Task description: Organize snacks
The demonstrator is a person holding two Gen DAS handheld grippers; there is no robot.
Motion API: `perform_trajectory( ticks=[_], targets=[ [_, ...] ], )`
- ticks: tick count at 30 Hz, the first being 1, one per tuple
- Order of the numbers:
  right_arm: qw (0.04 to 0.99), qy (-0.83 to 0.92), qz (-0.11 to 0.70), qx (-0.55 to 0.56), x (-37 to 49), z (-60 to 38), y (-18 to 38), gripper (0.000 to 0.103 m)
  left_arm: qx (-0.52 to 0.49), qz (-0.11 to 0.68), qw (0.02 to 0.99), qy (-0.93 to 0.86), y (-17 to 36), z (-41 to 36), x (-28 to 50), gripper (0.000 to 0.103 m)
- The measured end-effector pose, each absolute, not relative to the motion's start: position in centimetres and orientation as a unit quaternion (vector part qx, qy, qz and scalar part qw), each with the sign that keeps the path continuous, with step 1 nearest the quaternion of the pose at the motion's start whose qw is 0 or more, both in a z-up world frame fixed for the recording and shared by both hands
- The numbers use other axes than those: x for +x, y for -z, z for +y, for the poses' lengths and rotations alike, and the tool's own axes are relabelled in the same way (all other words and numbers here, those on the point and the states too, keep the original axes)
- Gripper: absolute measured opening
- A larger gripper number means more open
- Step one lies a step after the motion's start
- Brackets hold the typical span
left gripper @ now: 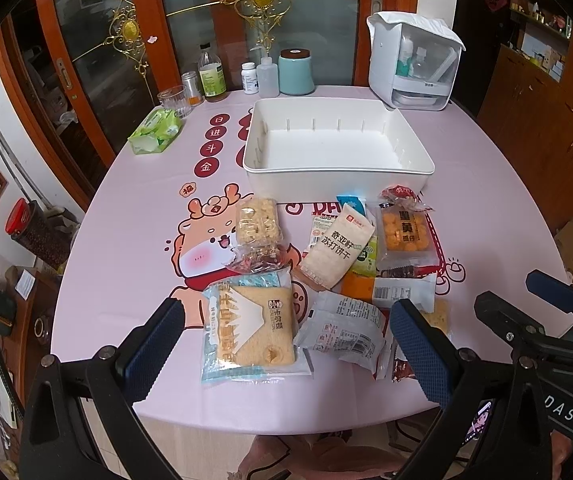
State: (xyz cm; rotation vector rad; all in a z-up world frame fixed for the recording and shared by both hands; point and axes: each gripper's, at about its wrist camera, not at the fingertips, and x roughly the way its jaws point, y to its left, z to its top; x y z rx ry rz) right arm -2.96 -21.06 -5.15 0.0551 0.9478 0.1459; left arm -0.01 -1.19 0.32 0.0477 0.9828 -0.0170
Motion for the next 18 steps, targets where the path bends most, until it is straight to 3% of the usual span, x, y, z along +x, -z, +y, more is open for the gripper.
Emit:
perform_trajectory(
  ticks=[18],
  targets=[
    [0.887, -0.072, 0.456, 0.026, -3.25, -20.73, 5.48, 0.075, 0.019, 0.474, 0.880, 0.010, 0.13, -0.92, -0.90, 0.102]
  ],
)
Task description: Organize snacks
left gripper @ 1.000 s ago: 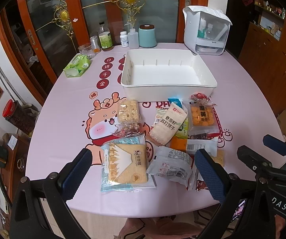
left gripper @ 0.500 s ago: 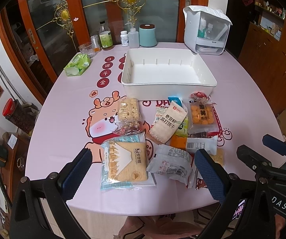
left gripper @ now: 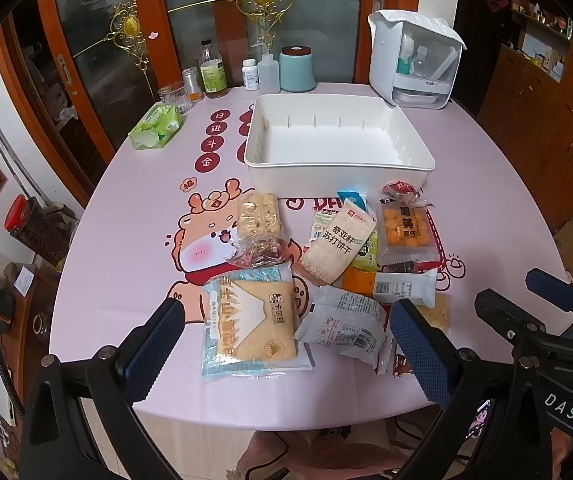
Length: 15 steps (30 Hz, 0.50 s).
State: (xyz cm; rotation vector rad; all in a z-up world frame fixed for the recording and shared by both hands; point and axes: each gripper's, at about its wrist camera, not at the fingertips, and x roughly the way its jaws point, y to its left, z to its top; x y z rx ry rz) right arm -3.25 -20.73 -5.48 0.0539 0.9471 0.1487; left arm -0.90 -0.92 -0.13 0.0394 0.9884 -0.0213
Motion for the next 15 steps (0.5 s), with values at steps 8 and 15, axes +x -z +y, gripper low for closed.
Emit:
perform_trajectory(
  ticks=[8, 15],
  targets=[
    [0.887, -0.070, 0.455, 0.026, -3.29, -20.60, 5.49, 0.076, 0.017, 0.477, 0.879, 0.014, 0.27, -0.79, -0.92, 0.102],
    [0.887, -0.071, 0.456, 0.026, -3.16, -20.65, 5.41, 0.075, 0.017, 0.478, 0.878, 0.014, 0.30, -0.73, -0.91, 0.102]
  ],
)
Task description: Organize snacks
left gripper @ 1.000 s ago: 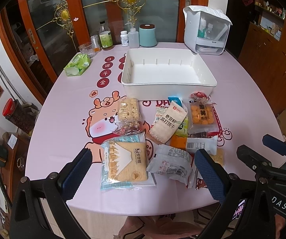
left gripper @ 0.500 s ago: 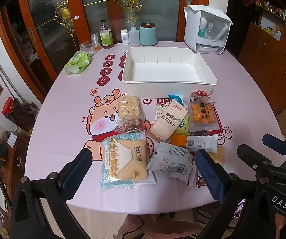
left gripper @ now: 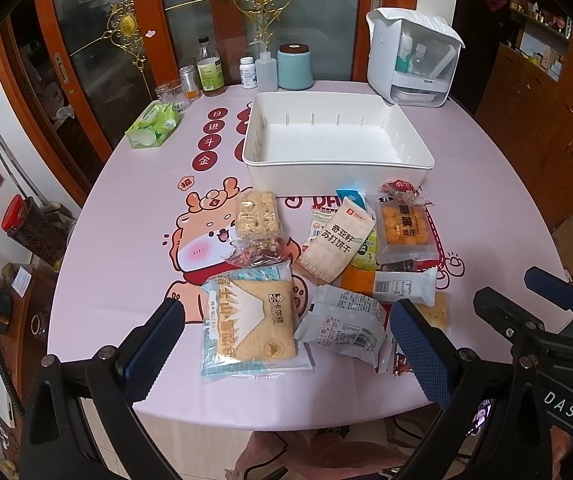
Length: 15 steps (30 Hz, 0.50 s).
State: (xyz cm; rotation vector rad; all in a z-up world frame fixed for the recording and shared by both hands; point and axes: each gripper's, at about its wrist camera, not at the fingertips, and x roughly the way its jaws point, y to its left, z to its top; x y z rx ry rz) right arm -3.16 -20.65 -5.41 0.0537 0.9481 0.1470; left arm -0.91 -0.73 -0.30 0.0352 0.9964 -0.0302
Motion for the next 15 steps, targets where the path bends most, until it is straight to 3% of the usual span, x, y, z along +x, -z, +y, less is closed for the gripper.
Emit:
perform_trajectory(
  ticks=[15],
  targets=[
    [0.885, -0.069, 0.461, 0.028, -3.14, -20.83, 5.57, 0.076, 0.019, 0.482, 0.876, 0.019, 0.89, -1.01, -0.51, 0.102]
  ],
)
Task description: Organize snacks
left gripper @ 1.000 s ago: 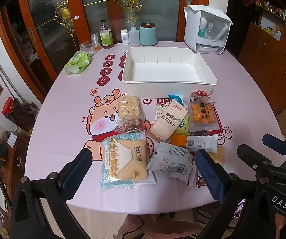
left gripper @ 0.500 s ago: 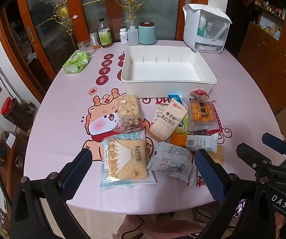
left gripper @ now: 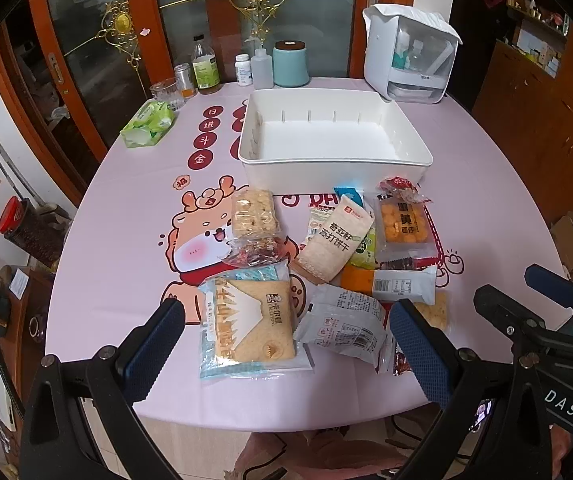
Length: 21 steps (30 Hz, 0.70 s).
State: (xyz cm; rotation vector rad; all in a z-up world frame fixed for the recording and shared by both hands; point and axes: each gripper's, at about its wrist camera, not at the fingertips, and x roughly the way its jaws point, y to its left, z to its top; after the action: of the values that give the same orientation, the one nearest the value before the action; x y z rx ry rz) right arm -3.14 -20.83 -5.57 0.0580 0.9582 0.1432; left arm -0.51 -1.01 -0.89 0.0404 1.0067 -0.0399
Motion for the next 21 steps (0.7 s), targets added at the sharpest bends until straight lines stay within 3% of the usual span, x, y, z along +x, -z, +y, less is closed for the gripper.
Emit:
perform_trajectory(
  ticks=[21],
  targets=[
    [0.854, -0.059, 0.513, 0.069, -2.5, -25.5, 11.2, 0.075, -0.008, 0.530, 0.847, 0.041, 4.6, -1.4, 1.9, 0.102]
  ],
)
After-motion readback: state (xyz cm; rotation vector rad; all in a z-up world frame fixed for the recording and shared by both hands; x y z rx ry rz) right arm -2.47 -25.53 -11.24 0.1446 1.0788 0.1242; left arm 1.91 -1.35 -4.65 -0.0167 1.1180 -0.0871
